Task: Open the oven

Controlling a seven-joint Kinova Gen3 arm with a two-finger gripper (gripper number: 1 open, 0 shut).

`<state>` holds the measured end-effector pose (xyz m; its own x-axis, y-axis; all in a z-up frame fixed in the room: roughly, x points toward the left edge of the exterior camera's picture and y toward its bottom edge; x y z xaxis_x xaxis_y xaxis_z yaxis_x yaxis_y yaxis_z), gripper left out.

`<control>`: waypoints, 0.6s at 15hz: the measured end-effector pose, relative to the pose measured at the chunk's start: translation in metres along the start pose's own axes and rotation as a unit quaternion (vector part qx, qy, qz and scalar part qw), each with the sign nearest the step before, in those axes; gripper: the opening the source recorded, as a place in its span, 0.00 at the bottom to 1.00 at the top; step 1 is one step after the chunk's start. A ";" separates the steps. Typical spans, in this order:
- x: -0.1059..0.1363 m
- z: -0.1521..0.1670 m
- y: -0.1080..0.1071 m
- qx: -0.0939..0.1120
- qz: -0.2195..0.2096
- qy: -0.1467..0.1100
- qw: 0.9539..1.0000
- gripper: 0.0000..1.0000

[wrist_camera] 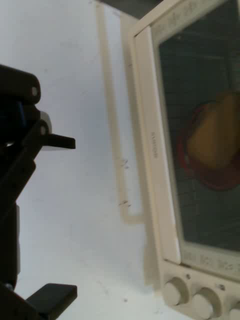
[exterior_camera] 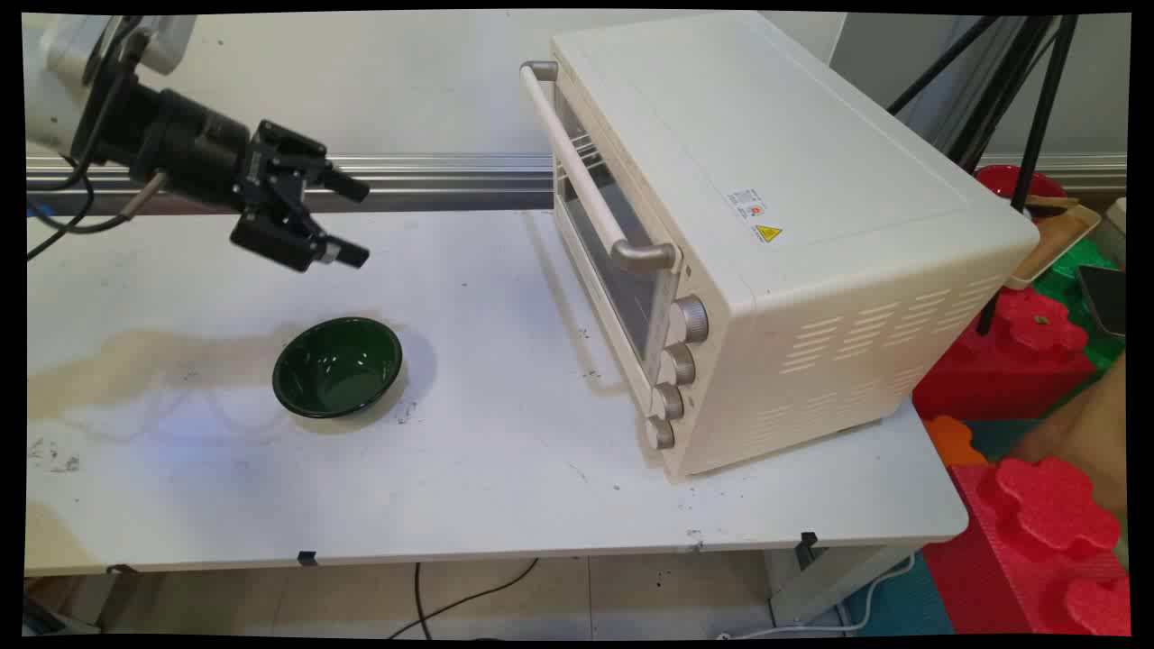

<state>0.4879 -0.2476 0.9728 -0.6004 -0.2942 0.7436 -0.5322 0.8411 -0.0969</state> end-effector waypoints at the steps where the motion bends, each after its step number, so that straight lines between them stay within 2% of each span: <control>1: 0.005 0.000 -0.001 0.005 0.001 0.005 1.000 1.00; 9: 0.065 0.025 -0.008 0.026 -0.009 0.036 0.999 1.00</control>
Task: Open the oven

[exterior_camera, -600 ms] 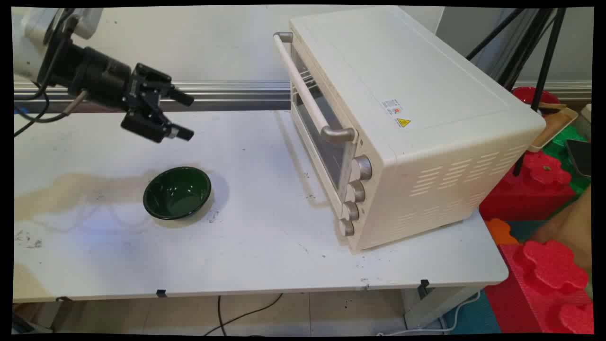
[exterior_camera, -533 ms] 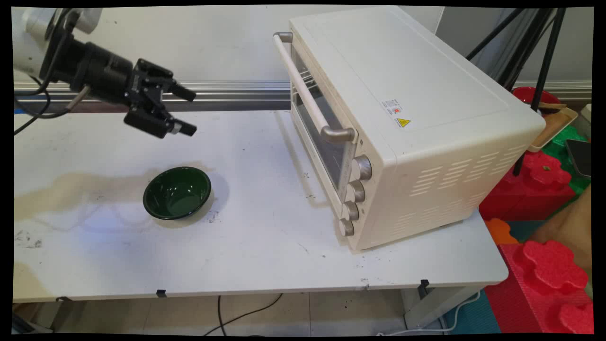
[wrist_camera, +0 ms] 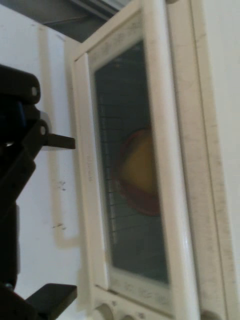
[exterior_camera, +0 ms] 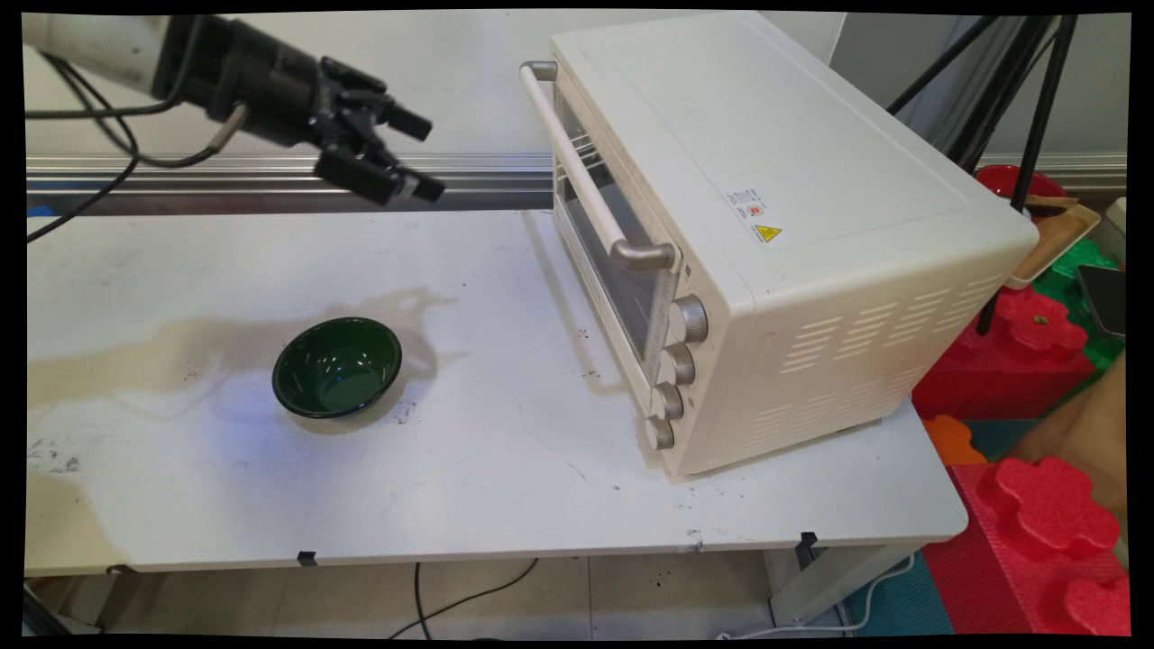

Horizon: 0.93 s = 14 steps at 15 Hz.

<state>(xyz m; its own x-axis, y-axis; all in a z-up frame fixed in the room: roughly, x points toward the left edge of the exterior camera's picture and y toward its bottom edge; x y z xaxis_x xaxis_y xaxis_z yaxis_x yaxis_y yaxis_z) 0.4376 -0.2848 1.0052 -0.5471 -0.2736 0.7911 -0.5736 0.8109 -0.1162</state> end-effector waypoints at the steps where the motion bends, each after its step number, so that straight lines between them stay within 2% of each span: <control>1: 0.007 0.005 -0.001 0.001 -0.001 0.003 1.000 1.00; 8: 0.050 0.048 -0.003 0.000 -0.009 0.020 1.000 1.00; 14: 0.075 0.080 -0.006 -0.004 -0.012 0.028 1.000 1.00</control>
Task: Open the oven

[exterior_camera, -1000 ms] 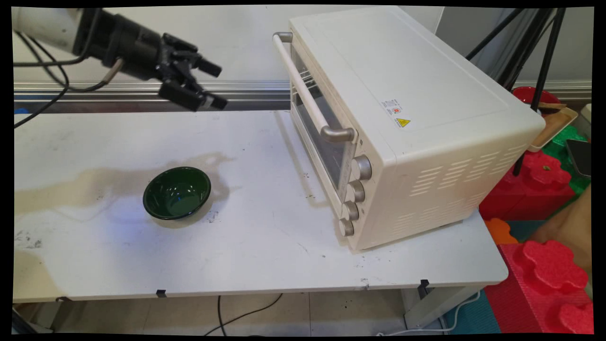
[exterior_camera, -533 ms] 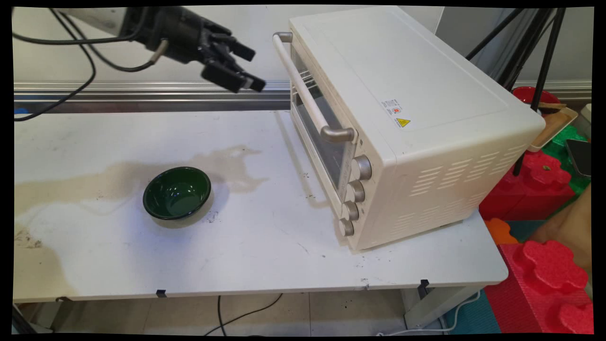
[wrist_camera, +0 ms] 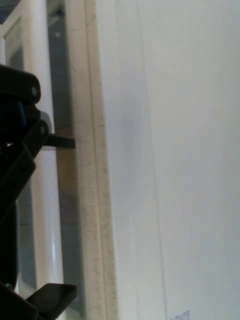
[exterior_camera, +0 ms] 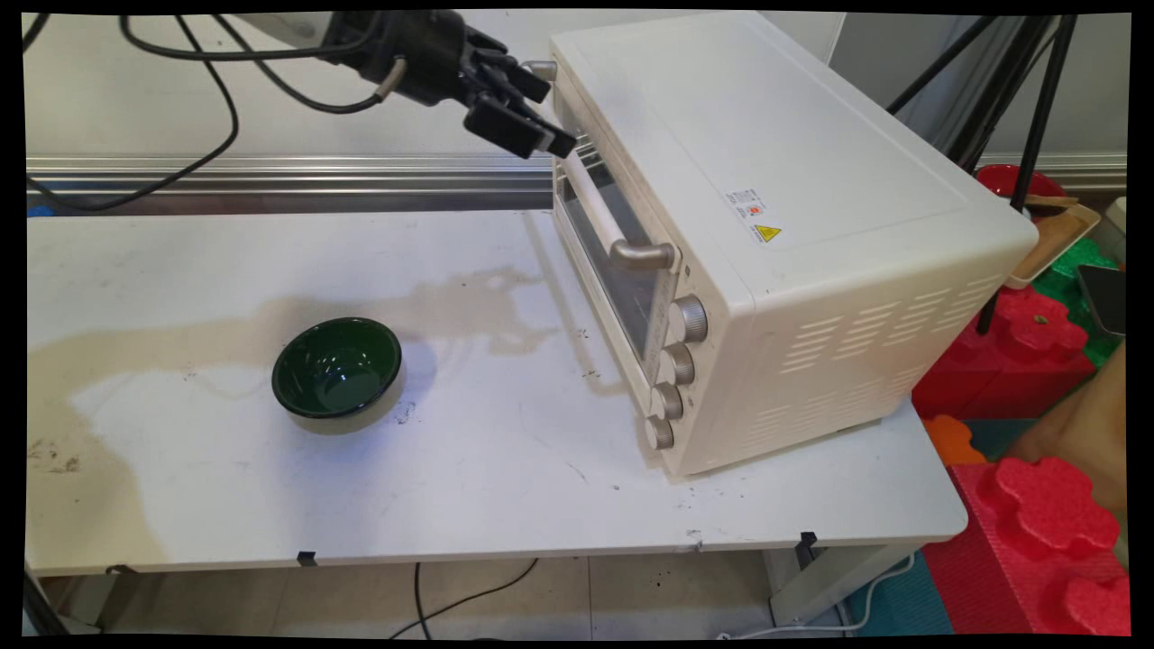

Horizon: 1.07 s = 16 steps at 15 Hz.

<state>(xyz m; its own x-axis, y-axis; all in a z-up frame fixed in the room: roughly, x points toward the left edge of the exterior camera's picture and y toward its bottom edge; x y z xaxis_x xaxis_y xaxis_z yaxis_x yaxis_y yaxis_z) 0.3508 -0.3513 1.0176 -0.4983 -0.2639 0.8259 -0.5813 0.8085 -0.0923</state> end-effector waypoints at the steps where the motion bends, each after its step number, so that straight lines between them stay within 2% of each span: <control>1: 0.002 0.003 0.000 0.000 0.000 0.000 1.000 1.00; 6: 0.009 0.016 -0.001 -0.002 0.001 -0.004 1.000 1.00; 7: 0.010 0.018 0.000 -0.003 0.001 -0.005 1.000 0.00; 16: 0.012 0.032 0.000 -0.003 0.000 -0.016 1.000 0.00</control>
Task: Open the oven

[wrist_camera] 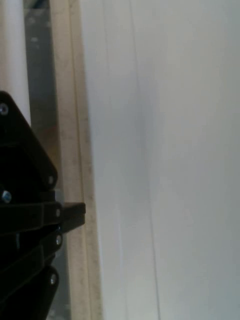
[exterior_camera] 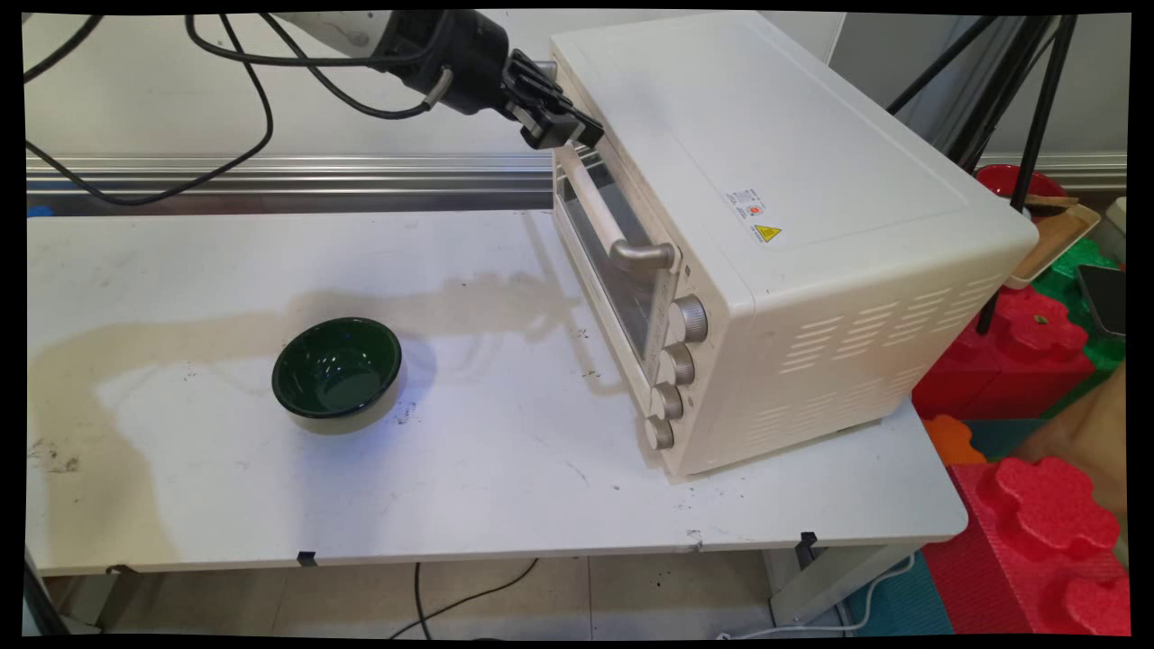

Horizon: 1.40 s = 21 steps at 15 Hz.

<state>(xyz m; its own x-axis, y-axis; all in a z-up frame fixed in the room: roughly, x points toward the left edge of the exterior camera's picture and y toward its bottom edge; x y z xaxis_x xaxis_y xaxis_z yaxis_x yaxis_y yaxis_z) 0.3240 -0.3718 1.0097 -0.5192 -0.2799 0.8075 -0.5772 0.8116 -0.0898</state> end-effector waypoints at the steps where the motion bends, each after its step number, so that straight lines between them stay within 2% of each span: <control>1: 0.000 0.002 0.000 0.000 -0.001 -0.002 1.000 0.00; 12: -0.013 0.025 0.003 -0.001 -0.004 -0.024 1.000 0.00; 21: -0.038 0.006 0.004 -0.003 -0.003 -0.046 0.999 0.00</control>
<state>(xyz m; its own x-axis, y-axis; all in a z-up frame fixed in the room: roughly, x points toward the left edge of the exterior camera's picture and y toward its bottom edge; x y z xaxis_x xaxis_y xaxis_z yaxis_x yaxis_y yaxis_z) 0.3369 -0.3611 0.9752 -0.5726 -0.3302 0.7504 -0.5761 0.8133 -0.0817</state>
